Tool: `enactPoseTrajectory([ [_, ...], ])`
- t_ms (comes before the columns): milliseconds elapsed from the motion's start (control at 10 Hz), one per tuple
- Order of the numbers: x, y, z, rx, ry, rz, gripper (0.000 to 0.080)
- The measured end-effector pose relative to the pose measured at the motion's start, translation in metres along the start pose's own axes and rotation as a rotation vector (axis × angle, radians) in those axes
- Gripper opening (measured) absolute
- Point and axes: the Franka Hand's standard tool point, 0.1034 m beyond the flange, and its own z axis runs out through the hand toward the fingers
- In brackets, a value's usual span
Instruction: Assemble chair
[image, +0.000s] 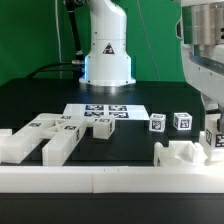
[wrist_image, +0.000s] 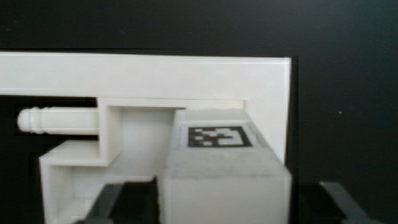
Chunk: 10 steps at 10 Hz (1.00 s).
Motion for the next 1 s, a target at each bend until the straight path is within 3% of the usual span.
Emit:
enactPoseTrajectory([
  [100, 0.0000, 0.0001, 0.0003, 0.000, 0.000, -0.043, 0.0534],
  [200, 0.0004, 0.0002, 0.0003, -0.001, 0.000, -0.085, 0.0534],
  [300, 0.0002, 0.0002, 0.0004, -0.001, 0.002, -0.155, 0.0625],
  [1000, 0.0021, 0.0004, 0.0015, -0.003, 0.002, -0.867, 0.0649],
])
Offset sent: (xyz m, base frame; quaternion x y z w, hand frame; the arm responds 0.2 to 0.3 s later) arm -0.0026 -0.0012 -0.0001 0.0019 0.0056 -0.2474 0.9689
